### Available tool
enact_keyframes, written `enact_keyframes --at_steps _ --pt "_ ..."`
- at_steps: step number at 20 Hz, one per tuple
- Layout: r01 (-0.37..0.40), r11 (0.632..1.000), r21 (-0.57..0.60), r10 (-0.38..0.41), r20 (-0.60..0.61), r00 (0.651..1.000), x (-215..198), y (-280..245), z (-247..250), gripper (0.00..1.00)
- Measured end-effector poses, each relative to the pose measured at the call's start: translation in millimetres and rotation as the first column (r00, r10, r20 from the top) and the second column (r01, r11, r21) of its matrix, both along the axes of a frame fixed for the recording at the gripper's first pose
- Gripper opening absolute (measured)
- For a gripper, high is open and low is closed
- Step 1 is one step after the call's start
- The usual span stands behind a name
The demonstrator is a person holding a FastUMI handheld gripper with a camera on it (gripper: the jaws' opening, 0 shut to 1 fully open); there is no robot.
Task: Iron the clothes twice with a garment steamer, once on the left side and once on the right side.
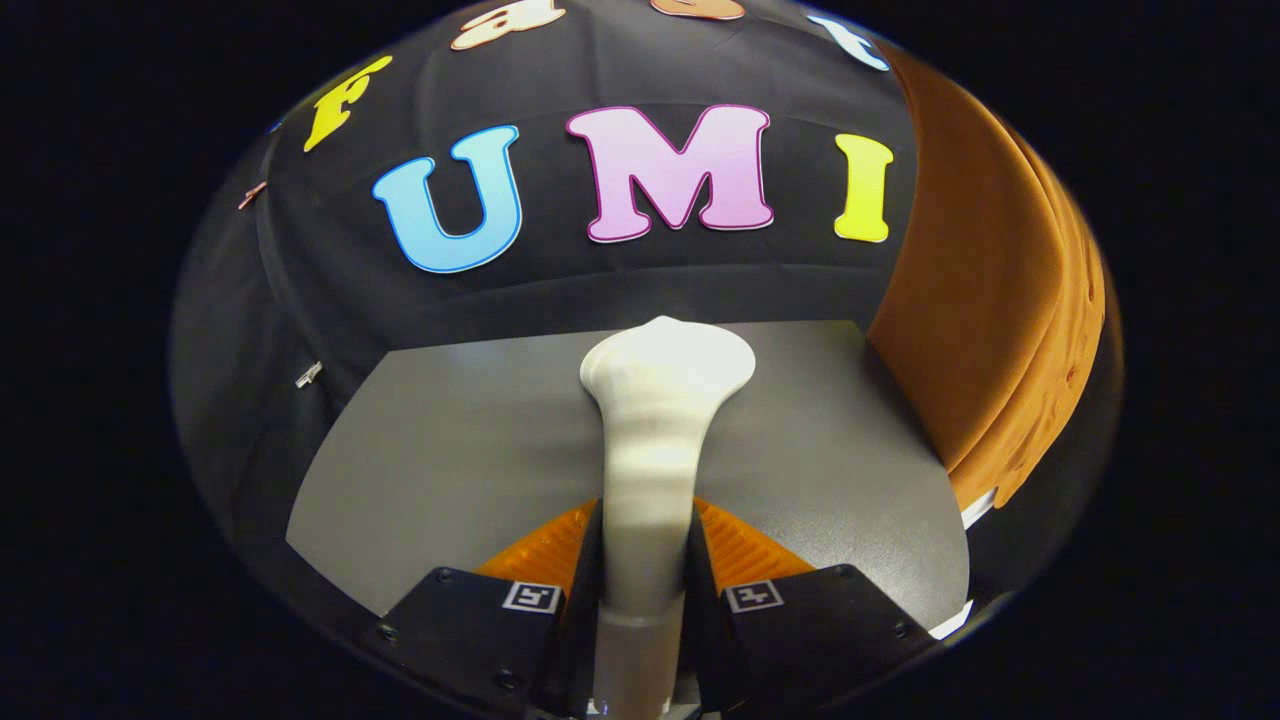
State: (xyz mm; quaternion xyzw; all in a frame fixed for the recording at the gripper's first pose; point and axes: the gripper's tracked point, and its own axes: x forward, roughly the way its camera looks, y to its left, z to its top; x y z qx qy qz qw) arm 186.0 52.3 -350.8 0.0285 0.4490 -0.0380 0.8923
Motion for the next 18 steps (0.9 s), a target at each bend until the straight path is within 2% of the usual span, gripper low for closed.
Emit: enact_keyframes --at_steps 2,5,9,13,18 --pt "-0.009 1.0 0.011 0.009 0.001 1.0 0.5 5.3 -1.1 0.4" --pt "-0.018 1.0 0.012 0.018 0.014 1.0 0.7 7.4 2.3 0.4" --pt "-0.029 0.999 0.039 0.025 0.1 0.995 -0.8 13.4 30.6 0.4" --pt "-0.001 0.995 0.095 -0.019 0.211 0.977 -15.6 13.2 75.3 0.4" --pt "0.032 0.994 0.106 -0.064 0.314 0.947 -51.4 12.2 119.9 0.4"
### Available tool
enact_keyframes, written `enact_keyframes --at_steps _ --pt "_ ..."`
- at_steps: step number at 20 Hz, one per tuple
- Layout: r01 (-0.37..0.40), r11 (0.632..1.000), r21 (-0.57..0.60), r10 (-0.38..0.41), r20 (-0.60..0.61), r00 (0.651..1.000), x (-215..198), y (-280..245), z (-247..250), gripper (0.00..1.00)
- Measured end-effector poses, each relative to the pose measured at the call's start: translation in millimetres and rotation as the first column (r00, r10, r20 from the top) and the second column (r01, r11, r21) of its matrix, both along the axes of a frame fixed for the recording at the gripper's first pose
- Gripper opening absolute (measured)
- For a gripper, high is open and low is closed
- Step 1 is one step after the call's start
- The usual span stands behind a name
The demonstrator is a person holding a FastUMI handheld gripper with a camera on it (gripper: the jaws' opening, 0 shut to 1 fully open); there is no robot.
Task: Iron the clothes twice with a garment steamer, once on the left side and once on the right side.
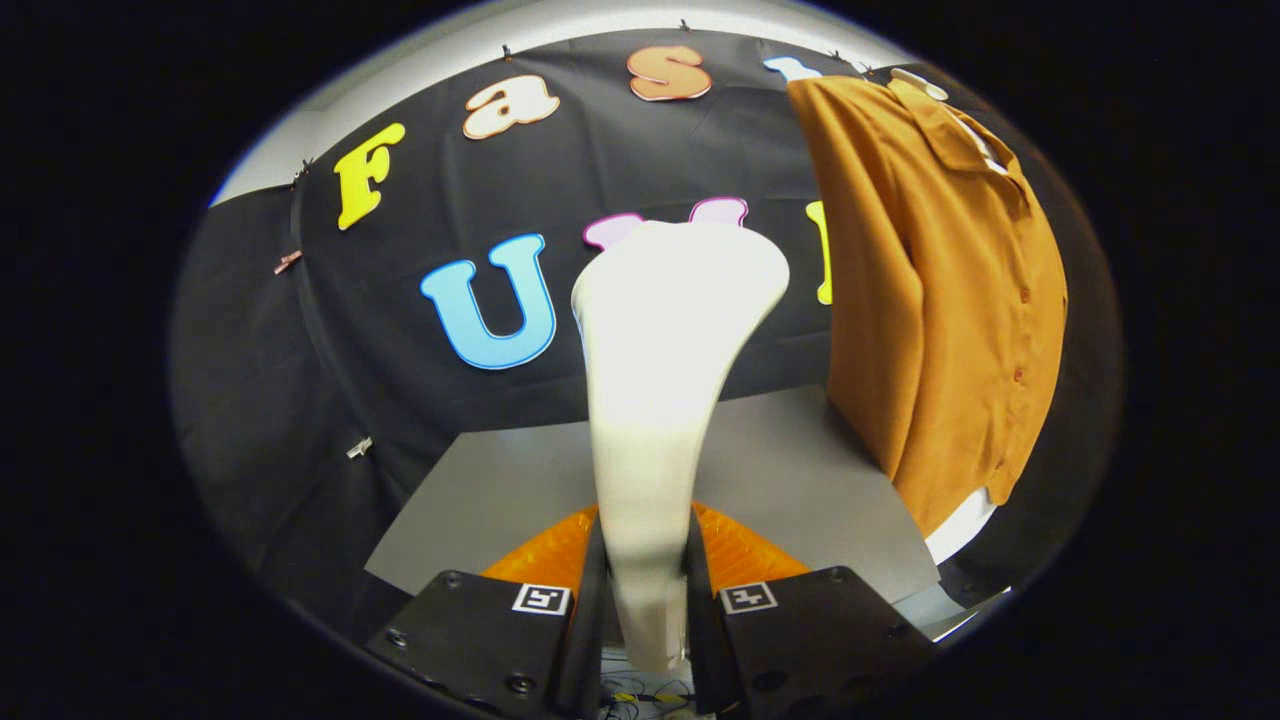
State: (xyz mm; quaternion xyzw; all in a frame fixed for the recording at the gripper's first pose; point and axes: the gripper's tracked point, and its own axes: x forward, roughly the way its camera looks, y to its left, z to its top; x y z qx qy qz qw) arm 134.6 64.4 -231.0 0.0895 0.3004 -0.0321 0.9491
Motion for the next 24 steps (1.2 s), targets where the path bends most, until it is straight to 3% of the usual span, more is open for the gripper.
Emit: enact_keyframes --at_steps 8,17,24 --pt "0.056 0.997 -0.057 -0.047 0.151 0.987 -75.0 3.0 64.5 0.39" --pt "0.207 0.975 -0.074 -0.188 0.205 0.96 -118.6 -88.3 94.9 0.39" --pt "0.107 0.993 -0.05 -0.096 0.188 0.977 -90.4 -163.3 89.4 0.4"
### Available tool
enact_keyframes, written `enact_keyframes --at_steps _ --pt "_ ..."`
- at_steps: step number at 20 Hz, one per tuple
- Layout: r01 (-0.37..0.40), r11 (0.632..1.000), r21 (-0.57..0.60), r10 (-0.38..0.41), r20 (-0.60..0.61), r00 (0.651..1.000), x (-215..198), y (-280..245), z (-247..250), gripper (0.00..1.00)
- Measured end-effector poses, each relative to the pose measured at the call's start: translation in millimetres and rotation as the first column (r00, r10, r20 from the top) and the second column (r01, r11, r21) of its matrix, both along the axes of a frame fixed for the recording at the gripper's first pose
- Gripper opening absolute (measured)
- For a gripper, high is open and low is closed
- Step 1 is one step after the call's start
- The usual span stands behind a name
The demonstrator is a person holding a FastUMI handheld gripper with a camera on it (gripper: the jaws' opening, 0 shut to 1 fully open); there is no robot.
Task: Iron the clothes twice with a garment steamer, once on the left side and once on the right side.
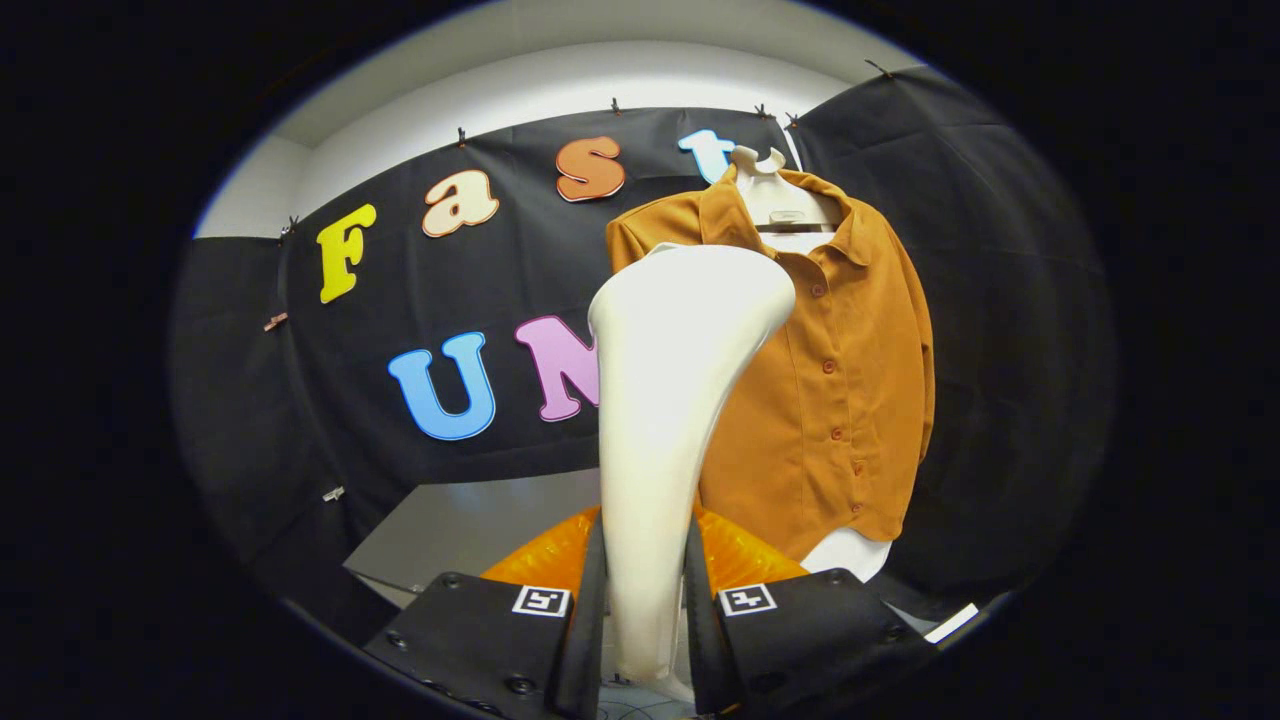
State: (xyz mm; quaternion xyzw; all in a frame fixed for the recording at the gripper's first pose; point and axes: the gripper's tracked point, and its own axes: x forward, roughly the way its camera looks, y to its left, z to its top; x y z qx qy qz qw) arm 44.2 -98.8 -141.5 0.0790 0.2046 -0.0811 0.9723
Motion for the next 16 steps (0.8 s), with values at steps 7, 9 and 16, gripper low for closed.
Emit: enact_keyframes --at_steps 7,9,16 --pt "-0.13 0.99 0.059 0.131 -0.017 0.991 36.8 -70.2 -14.3 0.39" --pt "-0.152 0.986 0.061 0.154 -0.017 0.988 43.9 -87.0 -18.4 0.39" --pt "-0.291 0.954 0.07 0.292 -0.001 0.956 64.0 -101.2 -33.2 0.39"
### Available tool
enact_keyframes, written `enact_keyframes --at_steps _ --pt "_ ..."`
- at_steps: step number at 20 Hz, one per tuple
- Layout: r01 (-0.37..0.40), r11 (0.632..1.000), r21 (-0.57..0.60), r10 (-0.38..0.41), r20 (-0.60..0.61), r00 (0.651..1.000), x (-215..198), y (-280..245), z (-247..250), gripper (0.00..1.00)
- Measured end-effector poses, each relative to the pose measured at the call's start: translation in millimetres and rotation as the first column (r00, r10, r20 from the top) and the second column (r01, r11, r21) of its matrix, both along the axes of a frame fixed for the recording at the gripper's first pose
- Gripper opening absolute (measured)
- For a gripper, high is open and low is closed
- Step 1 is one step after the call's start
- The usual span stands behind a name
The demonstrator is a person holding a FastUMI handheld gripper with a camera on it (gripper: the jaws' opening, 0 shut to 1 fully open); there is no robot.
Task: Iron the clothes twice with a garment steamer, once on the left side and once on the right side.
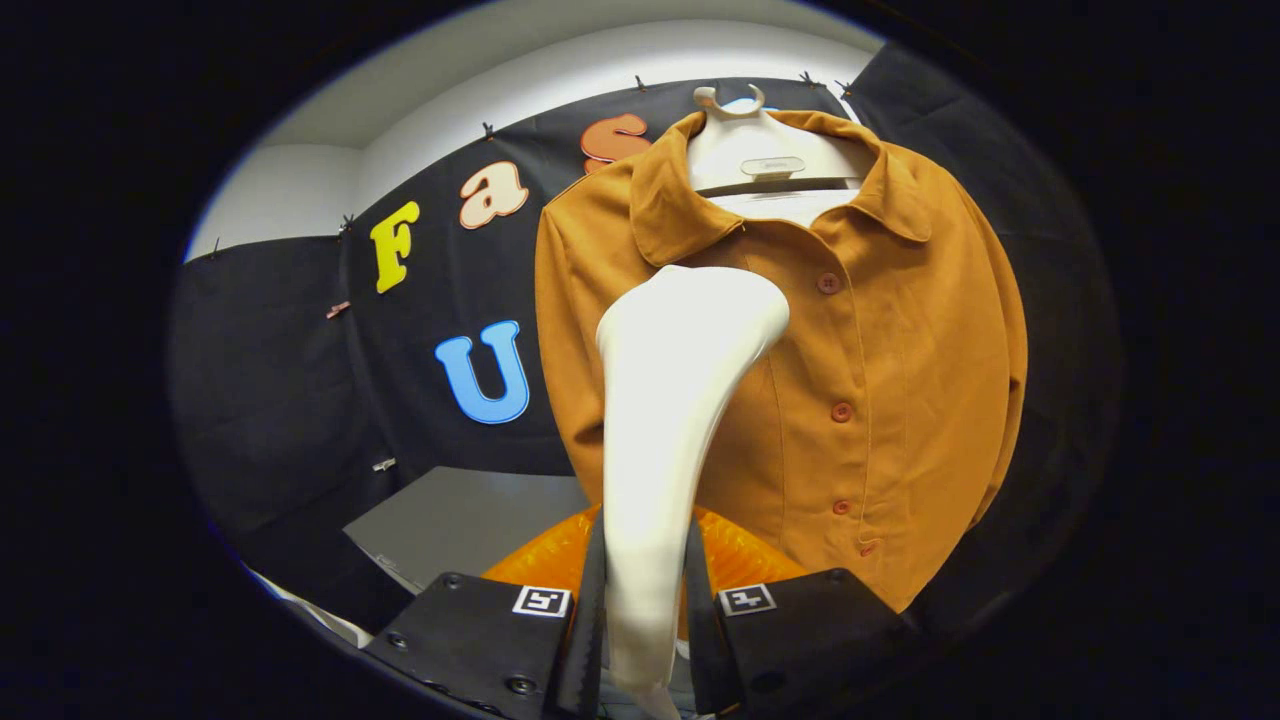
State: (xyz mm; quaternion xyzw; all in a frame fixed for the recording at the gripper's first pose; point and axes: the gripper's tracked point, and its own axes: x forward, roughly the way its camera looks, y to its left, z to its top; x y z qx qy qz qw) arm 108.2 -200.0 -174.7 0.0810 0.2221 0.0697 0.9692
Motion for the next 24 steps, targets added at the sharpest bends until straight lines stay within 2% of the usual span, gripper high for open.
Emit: enact_keyframes --at_steps 3,7,11,24 --pt "-0.008 1.0 -0.007 0.008 -0.019 1.0 10.1 -8.6 -19.5 0.39" --pt "-0.047 0.998 0.038 0.05 -0.091 0.995 11.6 -9.8 -55.0 0.39" --pt "-0.046 0.997 0.062 0.055 -0.16 0.986 14.6 -10.8 -88.2 0.4" --pt "-0.037 0.994 0.104 0.069 -0.324 0.944 -6.8 0.6 -148.6 0.4"
